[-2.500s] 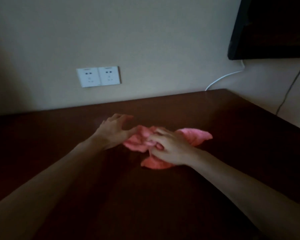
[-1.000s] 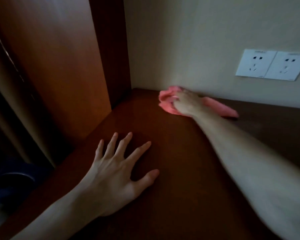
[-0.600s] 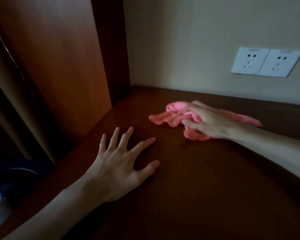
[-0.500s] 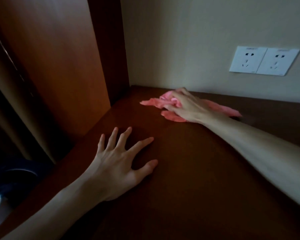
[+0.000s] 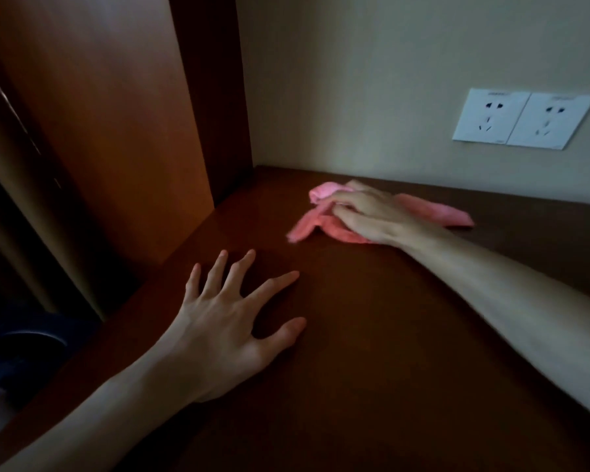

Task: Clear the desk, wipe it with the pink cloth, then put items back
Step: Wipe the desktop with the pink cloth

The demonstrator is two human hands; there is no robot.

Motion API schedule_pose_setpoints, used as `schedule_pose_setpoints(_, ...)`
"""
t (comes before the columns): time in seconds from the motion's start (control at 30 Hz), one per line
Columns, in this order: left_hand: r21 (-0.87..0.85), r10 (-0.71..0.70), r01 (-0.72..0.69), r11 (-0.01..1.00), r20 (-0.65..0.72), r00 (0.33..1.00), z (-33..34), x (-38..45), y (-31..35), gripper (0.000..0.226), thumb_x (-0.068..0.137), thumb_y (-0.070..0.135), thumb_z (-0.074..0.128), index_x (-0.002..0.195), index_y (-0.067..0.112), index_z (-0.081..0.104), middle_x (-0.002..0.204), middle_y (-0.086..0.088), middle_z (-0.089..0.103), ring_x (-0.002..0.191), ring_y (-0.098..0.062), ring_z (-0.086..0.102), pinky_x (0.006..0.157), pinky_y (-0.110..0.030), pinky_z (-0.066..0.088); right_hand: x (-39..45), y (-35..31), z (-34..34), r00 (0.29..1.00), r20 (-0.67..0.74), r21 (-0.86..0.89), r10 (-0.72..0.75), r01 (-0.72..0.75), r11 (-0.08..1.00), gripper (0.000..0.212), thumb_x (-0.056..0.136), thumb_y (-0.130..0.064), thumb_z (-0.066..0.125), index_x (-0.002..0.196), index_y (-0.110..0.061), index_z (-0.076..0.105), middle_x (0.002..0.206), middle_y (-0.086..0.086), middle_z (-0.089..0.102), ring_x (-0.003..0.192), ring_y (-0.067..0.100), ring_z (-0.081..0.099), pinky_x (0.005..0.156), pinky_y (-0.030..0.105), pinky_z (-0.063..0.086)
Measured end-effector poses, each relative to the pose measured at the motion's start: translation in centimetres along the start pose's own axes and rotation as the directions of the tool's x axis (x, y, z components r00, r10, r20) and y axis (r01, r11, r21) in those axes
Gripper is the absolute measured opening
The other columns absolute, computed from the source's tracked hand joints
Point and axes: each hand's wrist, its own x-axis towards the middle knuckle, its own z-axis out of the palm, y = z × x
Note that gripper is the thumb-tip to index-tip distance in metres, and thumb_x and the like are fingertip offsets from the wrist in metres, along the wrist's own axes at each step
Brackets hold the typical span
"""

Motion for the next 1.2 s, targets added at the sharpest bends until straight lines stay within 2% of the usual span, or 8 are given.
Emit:
schedule_pose_setpoints(0.17, 0.039, -0.008, 0.008, 0.999, -0.009, 1.000, 0.2, 0.0, -0.1, 0.075, 0.071, 0.094, 0.000, 0.141, 0.073, -0.016, 0.166, 0.009, -0.020, 0.151, -0.022, -0.028, 0.122, -0.054, -0.014, -6.3, -1.1, 0.8, 0.986, 0.064, 0.090, -0.157, 0.151, 0.984, 0.039, 0.099, -0.048, 0.056, 0.132, -0.028, 0.062, 0.129, -0.006, 0.063, 0.117, 0.016, 0.059, 0.098, 0.030, 0.046)
schedule_pose_setpoints(0.3, 0.029, -0.007, 0.007, 1.000, -0.015, 1.000, 0.2, 0.2, -0.1, 0.075, 0.069, 0.094, -0.001, 0.139, 0.074, -0.016, 0.165, 0.011, -0.021, 0.150, -0.022, -0.029, 0.122, -0.055, -0.013, -5.1, 4.0, -1.9, 0.997, -0.070, 0.067, -0.010, 0.014, 0.998, 0.047, 0.098, -0.041, 0.061, 0.143, -0.029, 0.051, 0.139, -0.001, 0.055, 0.126, 0.020, 0.053, 0.104, 0.032, 0.041)
schedule_pose_setpoints(0.43, 0.022, -0.008, 0.009, 1.000, -0.009, 1.000, 0.1, 0.1, 0.0, 0.075, 0.069, 0.095, -0.002, 0.139, 0.074, -0.016, 0.165, 0.012, -0.021, 0.150, -0.021, -0.029, 0.122, -0.054, -0.013, 3.1, 2.1, 0.5, 0.981, -0.147, 0.015, 0.130, -0.129, 0.992, 0.058, 0.096, -0.068, 0.046, 0.142, -0.034, 0.051, 0.142, 0.001, 0.054, 0.131, 0.029, 0.052, 0.106, 0.043, 0.043)
schedule_pose_setpoints(0.63, 0.045, -0.006, 0.006, 0.999, -0.004, 1.000, 0.4, 0.0, -0.2, 0.076, 0.068, 0.094, -0.004, 0.141, 0.073, -0.015, 0.166, 0.009, -0.020, 0.151, -0.022, -0.027, 0.123, -0.054, -0.012, -5.8, 0.3, 2.6, 0.947, -0.046, 0.110, -0.317, 0.320, 0.941, 0.035, 0.097, -0.051, 0.051, 0.126, -0.036, 0.063, 0.133, -0.010, 0.058, 0.122, 0.008, 0.059, 0.094, 0.038, 0.053)
schedule_pose_setpoints(0.77, 0.011, 0.012, -0.012, 1.000, -0.004, 1.000, 0.4, 0.1, -0.4, 0.077, 0.070, 0.095, -0.001, 0.143, 0.071, -0.013, 0.167, 0.007, -0.017, 0.152, -0.025, -0.025, 0.122, -0.057, -0.012, -4.1, 9.6, 0.7, 0.991, -0.026, 0.014, -0.131, 0.131, 0.991, 0.042, 0.101, -0.057, 0.046, 0.142, -0.048, 0.050, 0.140, -0.011, 0.059, 0.133, 0.016, 0.055, 0.109, 0.048, 0.046)
schedule_pose_setpoints(0.9, -0.011, 0.024, -0.024, 1.000, 0.001, 1.000, 0.1, 0.0, -0.4, 0.077, 0.071, 0.096, 0.003, 0.143, 0.072, -0.008, 0.168, 0.006, -0.013, 0.153, -0.028, -0.020, 0.122, -0.058, -0.009, 1.2, 5.7, 0.9, 0.963, -0.225, -0.006, 0.147, -0.152, 0.988, 0.042, 0.091, -0.054, 0.049, 0.132, -0.047, 0.052, 0.143, -0.003, 0.060, 0.128, 0.026, 0.060, 0.098, 0.041, 0.051)
schedule_pose_setpoints(1.07, -0.033, 0.020, -0.020, 0.999, -0.007, 1.000, 0.1, 0.2, -0.7, 0.074, 0.078, 0.094, 0.014, 0.147, 0.069, 0.012, 0.169, 0.003, 0.002, 0.156, -0.029, -0.004, 0.123, -0.059, -0.002, 0.0, -2.3, 3.0, 0.980, -0.187, -0.007, 0.066, -0.069, 0.998, 0.043, 0.097, -0.042, 0.050, 0.140, -0.037, 0.055, 0.138, 0.003, 0.060, 0.125, 0.031, 0.059, 0.098, 0.041, 0.050)
schedule_pose_setpoints(1.2, -0.263, -0.023, -0.040, 0.964, -0.233, 0.972, -0.4, -0.5, -0.6, 0.072, 0.086, 0.084, 0.024, 0.141, 0.045, 0.049, 0.148, 0.004, 0.049, 0.136, -0.019, 0.046, 0.113, -0.051, 0.036, -7.0, -6.3, 3.1, 0.989, -0.142, 0.043, -0.035, 0.042, 0.998, 0.046, 0.096, -0.039, 0.054, 0.142, -0.040, 0.053, 0.131, 0.000, 0.059, 0.123, 0.028, 0.059, 0.094, 0.038, 0.049)
